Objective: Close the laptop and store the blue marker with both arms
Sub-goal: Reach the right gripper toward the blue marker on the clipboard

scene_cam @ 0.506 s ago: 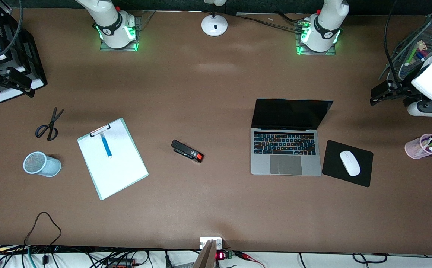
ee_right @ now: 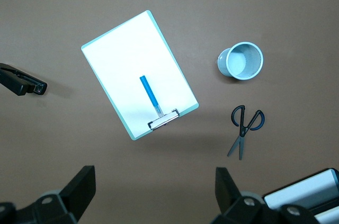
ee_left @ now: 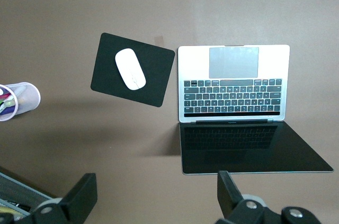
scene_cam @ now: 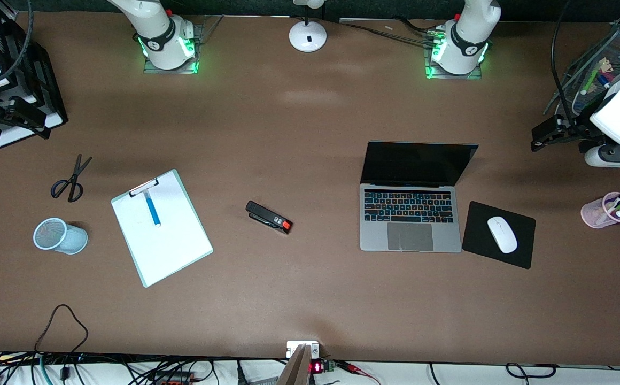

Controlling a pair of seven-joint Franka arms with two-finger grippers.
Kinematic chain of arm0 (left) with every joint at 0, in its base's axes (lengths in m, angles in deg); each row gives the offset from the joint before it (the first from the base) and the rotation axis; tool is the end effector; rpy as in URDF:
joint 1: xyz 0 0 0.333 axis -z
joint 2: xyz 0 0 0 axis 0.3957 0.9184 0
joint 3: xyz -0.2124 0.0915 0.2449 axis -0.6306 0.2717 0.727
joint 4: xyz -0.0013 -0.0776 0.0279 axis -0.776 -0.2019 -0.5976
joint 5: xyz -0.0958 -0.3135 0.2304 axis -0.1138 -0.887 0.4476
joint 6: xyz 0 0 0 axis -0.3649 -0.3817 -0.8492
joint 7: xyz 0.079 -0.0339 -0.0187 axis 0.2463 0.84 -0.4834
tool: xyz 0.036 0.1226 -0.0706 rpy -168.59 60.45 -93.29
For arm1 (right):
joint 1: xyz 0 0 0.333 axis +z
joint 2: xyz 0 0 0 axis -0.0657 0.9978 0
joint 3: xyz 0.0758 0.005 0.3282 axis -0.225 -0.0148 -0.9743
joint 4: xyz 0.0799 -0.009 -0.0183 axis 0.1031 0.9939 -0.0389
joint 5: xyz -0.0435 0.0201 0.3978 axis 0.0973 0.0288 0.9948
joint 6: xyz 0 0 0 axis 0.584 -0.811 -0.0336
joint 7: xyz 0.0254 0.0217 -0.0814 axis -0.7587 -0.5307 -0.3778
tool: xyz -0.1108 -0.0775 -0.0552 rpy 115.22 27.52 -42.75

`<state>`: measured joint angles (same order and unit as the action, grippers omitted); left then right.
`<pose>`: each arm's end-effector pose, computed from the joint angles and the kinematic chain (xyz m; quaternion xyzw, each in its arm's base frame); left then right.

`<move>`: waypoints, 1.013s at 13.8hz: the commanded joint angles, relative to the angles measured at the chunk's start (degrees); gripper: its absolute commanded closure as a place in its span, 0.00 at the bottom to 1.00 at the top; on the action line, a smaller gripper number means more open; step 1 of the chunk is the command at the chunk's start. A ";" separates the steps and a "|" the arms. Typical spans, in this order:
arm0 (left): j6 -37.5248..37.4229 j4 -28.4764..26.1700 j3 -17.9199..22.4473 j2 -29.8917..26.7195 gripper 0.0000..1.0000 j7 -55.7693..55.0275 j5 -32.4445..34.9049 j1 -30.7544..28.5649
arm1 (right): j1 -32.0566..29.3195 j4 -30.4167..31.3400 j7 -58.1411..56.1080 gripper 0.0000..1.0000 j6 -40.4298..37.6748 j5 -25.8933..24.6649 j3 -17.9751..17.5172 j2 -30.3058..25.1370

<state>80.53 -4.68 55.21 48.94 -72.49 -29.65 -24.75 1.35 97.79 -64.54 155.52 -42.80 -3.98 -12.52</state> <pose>0.5892 -0.0366 0.5847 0.9997 -0.0078 -0.0211 0.0018 0.5726 -0.0104 0.6037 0.9997 0.0139 0.0206 0.0091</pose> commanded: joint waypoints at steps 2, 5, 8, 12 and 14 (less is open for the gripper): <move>-2.45 0.09 -0.16 0.30 0.00 -0.05 -0.07 0.03 | -0.45 -0.25 -1.03 0.00 -0.07 0.31 -0.42 1.33; -4.03 0.18 -0.16 0.39 0.00 0.04 -0.08 0.21 | -0.19 0.10 -3.66 0.00 0.19 0.31 -0.42 3.00; -5.00 0.18 -0.16 0.48 0.00 0.30 -0.08 0.30 | -0.01 2.82 -3.75 0.00 2.47 0.40 -0.42 3.09; -8.14 0.09 -0.25 0.39 0.63 0.56 -0.16 0.38 | 0.77 9.84 -4.54 0.00 9.14 0.31 -0.77 3.18; -9.65 -0.35 -0.34 0.39 0.88 -0.13 -0.34 0.56 | 1.13 12.31 -8.04 0.00 12.57 0.22 -0.77 4.66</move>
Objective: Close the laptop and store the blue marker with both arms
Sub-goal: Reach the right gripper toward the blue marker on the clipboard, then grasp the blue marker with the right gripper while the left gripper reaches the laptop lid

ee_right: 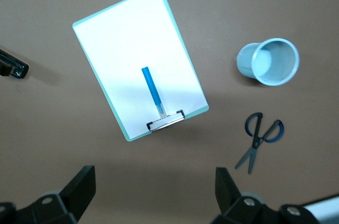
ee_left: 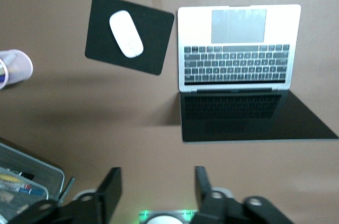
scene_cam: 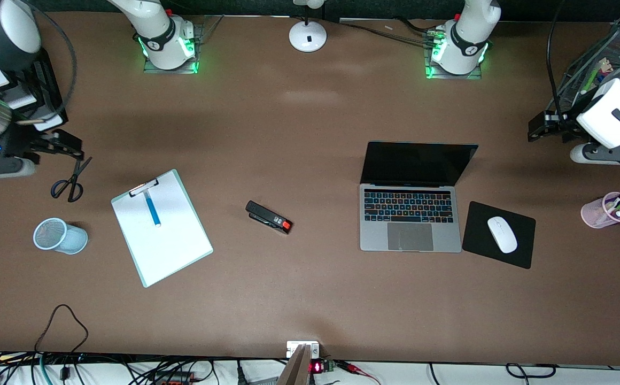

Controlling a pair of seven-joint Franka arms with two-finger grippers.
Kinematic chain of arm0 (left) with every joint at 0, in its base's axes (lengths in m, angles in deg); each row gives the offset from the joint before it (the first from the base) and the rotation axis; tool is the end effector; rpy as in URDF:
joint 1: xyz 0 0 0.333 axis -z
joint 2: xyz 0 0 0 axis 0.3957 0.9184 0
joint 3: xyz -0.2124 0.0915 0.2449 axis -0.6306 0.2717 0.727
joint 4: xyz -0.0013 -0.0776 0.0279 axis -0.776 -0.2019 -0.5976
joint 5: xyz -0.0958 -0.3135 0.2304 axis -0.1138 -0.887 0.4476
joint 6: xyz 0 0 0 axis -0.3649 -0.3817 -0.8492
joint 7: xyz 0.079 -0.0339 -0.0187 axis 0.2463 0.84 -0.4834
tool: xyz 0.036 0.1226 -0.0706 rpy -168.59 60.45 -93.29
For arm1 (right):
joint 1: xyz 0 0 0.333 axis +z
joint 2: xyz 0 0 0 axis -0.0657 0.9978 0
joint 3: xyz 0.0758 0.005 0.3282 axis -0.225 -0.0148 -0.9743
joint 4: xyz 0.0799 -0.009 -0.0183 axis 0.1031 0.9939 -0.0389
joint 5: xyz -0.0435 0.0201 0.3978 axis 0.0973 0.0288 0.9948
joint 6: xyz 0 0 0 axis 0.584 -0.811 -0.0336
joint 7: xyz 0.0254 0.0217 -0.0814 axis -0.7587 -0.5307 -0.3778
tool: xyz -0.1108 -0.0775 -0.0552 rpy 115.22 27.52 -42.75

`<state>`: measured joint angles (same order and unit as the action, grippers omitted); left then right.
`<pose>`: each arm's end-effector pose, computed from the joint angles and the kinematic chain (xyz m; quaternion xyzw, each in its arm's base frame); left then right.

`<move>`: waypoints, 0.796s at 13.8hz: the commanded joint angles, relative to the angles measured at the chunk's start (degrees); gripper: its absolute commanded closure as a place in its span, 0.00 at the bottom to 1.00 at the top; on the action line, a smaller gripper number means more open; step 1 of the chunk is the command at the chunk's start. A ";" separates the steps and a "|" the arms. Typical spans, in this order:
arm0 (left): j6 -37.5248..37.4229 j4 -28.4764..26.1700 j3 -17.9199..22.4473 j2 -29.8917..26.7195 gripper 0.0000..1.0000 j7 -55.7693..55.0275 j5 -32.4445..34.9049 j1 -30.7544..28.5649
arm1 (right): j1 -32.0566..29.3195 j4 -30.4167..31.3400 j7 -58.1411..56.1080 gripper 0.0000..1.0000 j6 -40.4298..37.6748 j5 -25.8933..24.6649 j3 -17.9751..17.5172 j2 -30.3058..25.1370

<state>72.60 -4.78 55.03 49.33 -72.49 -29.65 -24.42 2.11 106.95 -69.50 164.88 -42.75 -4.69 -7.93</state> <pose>0.5690 -0.0402 0.5702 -0.9955 0.0124 0.0942 0.0025 0.5951 0.0062 0.4935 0.9972 0.0715 -0.0179 0.0104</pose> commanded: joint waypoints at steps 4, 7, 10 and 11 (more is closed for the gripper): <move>-2.96 -1.65 -0.34 -0.08 0.95 -0.22 -0.95 0.32 | 0.28 3.34 -10.37 0.00 5.69 0.17 -0.07 5.35; -2.69 -4.82 -4.20 -0.69 0.98 -0.40 -1.04 0.58 | -0.07 3.34 -16.63 0.00 8.85 0.26 -0.07 9.22; -2.78 -5.52 -5.87 -1.31 0.99 -0.57 -1.83 0.58 | 0.37 3.34 -17.95 0.04 11.49 0.17 -0.24 12.56; -2.87 -6.92 -6.22 -2.09 0.99 -1.10 -3.14 0.49 | 0.37 3.34 -19.52 0.06 12.54 0.17 -0.42 13.70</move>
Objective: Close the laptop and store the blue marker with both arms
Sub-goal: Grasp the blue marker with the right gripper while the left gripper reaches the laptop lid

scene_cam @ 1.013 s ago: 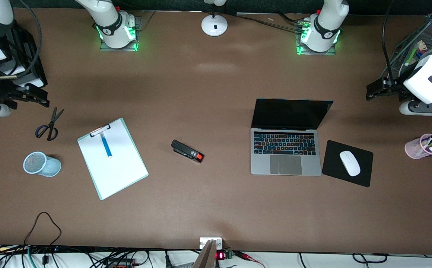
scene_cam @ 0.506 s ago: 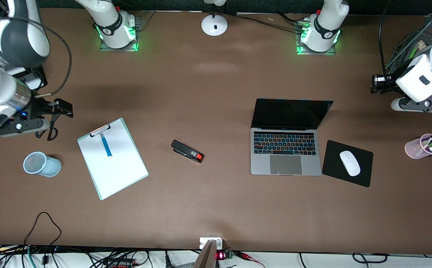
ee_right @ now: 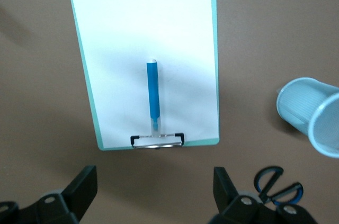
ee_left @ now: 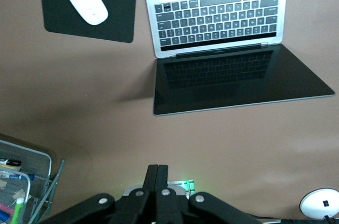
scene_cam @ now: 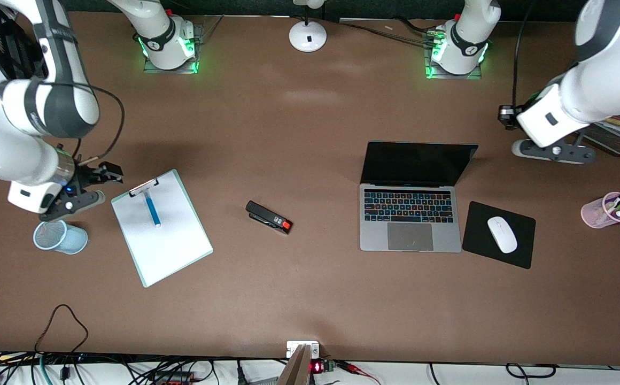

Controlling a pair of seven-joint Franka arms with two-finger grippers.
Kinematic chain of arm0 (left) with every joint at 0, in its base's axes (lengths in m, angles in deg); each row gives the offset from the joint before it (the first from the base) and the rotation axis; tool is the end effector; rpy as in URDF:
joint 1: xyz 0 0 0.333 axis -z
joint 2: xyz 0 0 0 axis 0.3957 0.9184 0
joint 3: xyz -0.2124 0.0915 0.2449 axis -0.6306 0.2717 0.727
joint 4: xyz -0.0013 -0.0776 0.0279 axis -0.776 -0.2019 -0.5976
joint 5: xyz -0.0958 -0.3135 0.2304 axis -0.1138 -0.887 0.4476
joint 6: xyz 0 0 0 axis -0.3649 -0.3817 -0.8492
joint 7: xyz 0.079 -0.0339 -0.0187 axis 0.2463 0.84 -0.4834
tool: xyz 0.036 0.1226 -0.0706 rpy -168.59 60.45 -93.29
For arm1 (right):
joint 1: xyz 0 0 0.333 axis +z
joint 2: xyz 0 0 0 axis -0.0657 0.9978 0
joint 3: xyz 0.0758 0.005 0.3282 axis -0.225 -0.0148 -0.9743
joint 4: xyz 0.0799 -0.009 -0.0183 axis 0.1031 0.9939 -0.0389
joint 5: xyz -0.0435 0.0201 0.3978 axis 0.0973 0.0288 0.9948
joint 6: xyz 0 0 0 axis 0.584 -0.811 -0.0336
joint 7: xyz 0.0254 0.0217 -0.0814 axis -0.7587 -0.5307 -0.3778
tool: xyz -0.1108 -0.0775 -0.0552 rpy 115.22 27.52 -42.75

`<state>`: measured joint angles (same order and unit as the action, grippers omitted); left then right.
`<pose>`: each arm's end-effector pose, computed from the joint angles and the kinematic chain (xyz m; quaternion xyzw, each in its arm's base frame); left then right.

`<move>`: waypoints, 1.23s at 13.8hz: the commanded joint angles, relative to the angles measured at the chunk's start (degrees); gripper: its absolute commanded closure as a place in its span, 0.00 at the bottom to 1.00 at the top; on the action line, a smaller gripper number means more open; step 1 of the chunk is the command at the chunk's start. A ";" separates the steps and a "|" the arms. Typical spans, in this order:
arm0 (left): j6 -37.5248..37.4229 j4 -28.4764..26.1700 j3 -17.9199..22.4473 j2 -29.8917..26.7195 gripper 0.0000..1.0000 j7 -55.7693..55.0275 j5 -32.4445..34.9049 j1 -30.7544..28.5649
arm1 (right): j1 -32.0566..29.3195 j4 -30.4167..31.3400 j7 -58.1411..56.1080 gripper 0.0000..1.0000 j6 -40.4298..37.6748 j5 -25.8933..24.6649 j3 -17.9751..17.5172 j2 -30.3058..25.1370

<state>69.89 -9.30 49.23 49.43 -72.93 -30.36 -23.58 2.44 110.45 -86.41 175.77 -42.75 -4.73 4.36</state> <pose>0.5446 -0.1025 0.5326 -0.9852 0.0669 0.1575 0.0047 0.6290 0.0125 0.3479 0.9728 0.2228 -0.0625 0.0080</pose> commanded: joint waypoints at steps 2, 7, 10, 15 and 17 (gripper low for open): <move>1.15 -7.75 -0.60 -5.52 1.00 -2.60 -5.23 -0.35 | 0.03 -0.16 -6.83 0.08 4.62 0.26 -0.37 4.13; 15.80 -24.27 -5.69 -13.09 1.00 -4.44 -5.51 -0.61 | 0.03 -0.07 -6.84 0.13 11.13 1.74 -1.87 8.27; 22.94 -30.35 -10.35 -13.28 1.00 -6.29 -5.51 -0.78 | 0.29 -0.16 -6.93 0.18 13.76 4.74 -2.04 10.82; 32.25 -38.70 -14.48 -13.28 1.00 -9.19 -5.51 -0.70 | 1.35 -0.07 -7.11 0.23 18.69 4.65 -2.04 14.95; 37.16 -40.99 -15.46 -12.84 1.00 -10.16 -5.51 -0.78 | 1.44 -0.16 -7.46 0.26 19.05 4.57 -2.04 15.22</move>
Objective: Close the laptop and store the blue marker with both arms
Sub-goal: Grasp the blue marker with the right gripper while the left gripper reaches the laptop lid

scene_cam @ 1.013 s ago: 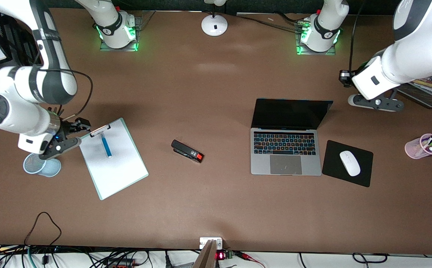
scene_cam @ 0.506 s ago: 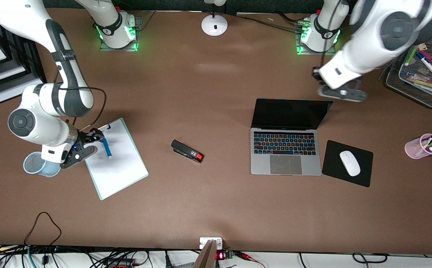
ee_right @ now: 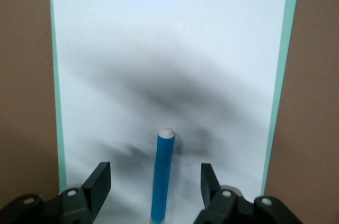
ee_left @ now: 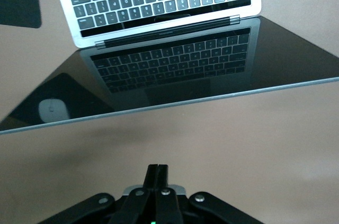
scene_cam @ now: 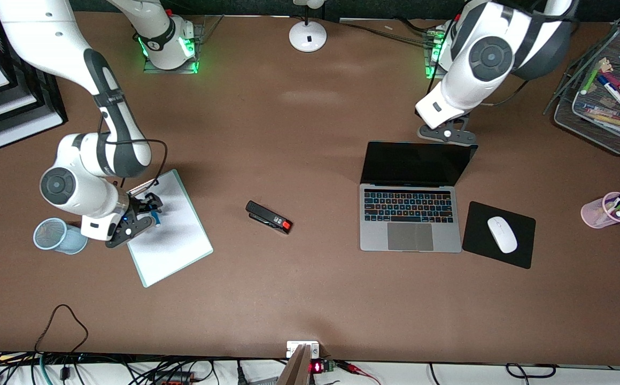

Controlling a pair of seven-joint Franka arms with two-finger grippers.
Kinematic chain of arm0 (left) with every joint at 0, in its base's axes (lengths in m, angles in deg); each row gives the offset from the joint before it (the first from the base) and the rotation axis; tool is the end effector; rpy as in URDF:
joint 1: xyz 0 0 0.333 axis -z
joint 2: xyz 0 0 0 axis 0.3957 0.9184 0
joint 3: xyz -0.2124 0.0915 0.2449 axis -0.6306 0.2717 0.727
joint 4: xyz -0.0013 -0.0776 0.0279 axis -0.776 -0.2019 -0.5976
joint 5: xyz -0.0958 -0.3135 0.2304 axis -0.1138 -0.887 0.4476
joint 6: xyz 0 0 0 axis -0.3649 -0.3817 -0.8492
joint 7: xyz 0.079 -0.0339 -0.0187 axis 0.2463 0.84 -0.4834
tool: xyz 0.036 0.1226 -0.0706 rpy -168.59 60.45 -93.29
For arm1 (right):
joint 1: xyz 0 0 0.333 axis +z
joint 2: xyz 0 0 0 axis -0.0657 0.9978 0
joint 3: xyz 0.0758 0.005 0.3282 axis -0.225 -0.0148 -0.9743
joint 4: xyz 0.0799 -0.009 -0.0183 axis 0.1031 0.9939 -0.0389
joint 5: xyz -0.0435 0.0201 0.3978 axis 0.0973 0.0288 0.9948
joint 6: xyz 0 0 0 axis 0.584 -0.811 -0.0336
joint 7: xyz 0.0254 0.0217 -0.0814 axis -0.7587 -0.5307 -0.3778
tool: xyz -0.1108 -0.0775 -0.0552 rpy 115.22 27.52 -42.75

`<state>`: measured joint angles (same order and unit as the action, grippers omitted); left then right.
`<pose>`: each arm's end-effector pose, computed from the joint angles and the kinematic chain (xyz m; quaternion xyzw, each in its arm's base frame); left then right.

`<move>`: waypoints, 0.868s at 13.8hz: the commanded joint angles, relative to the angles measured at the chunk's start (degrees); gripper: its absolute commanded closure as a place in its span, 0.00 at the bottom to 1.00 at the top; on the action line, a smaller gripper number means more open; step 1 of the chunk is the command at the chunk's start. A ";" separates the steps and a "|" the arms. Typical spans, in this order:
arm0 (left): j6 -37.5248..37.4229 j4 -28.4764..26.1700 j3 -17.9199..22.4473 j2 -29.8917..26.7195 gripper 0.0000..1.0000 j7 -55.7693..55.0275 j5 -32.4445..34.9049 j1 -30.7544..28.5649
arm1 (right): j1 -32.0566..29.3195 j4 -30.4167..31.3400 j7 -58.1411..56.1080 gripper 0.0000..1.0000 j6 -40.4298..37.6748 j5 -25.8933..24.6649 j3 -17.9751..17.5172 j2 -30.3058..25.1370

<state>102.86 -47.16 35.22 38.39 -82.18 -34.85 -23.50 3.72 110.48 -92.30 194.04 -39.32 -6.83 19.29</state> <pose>0.4329 -0.2132 0.3649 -0.9903 0.0850 0.1092 0.0155 0.6606 0.0547 0.2019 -0.9579 -0.2856 0.0297 0.0084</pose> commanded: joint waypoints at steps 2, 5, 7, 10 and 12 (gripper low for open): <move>7.90 -4.10 -1.44 -0.40 1.00 -1.61 -0.94 -0.86 | 0.17 -0.20 -1.66 0.30 1.57 0.96 0.06 1.07; 14.22 -4.19 -1.35 2.41 1.00 -1.61 -0.50 -0.86 | 0.16 -0.20 -1.75 0.34 3.59 0.53 0.06 2.48; 17.31 -3.93 -1.18 3.56 1.00 -1.61 0.11 -0.95 | 0.08 -0.20 -2.27 0.36 3.95 0.53 0.06 3.01; 21.79 -3.58 -1.00 4.70 1.00 -1.35 3.88 -2.61 | -0.01 -0.28 -2.63 0.40 3.95 0.53 0.06 3.19; 22.42 -3.14 -1.00 4.79 1.00 -1.43 8.88 -3.49 | -0.01 -0.28 -2.63 0.44 3.95 0.53 0.06 3.19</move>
<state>124.40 -51.30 34.56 42.77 -83.53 -30.14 -25.59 3.76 110.46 -93.67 197.50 -39.33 -6.82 22.36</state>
